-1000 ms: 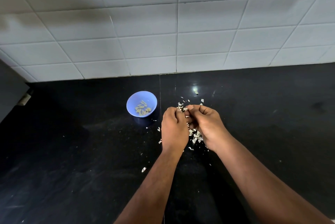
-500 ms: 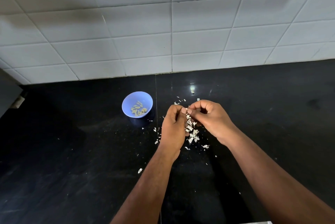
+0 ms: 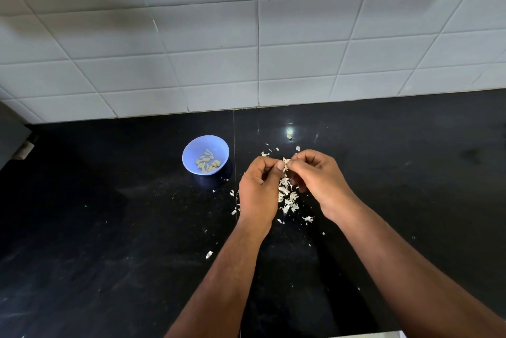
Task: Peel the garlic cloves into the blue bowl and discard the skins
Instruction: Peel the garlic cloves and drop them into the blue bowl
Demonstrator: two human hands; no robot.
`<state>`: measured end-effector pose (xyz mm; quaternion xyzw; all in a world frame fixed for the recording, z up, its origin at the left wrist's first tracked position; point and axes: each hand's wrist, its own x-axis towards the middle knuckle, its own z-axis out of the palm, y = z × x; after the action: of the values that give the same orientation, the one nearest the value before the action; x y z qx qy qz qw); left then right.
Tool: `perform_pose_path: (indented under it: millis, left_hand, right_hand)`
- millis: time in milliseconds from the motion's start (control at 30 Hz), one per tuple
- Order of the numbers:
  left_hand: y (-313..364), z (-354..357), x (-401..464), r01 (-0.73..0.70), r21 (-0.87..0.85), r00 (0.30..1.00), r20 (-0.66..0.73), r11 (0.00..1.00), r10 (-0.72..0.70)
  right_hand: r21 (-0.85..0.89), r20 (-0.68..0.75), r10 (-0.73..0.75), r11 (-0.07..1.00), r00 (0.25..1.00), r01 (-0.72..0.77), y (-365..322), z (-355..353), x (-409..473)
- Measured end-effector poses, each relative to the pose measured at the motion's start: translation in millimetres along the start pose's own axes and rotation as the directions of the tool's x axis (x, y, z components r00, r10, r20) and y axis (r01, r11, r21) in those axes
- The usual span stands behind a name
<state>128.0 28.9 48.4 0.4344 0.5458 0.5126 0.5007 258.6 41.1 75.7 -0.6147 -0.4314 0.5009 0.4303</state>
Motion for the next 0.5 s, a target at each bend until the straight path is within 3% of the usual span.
perform_pose_path:
  millis: [133,300,400,500]
  left_hand:
    - [0.3,-3.4,1.3,0.034,-0.04,0.993,0.116,0.999,-0.029]
    - [-2.9,-1.8,-2.7,0.13,-0.228,0.983,0.158,0.965,-0.095]
    - [-2.7,-2.7,-3.6,0.154,-0.293,0.974,0.203,0.944,-0.096]
    - [-0.9,-1.9,-2.6,0.172,-0.269,0.976,0.179,0.948,-0.127]
  right_hand:
    - [-0.075,-0.001,0.006,0.997,1.0,-0.006,-4.7,-3.5,0.6]
    - [-0.377,-0.011,-0.1,0.922,0.995,0.089,-6.8,-7.0,5.0]
    - [-0.216,-0.058,0.02,0.976,0.998,-0.032,-7.5,-8.2,8.7]
    - [-0.114,-0.014,0.095,0.989,0.995,-0.096,-8.7,-4.7,5.7]
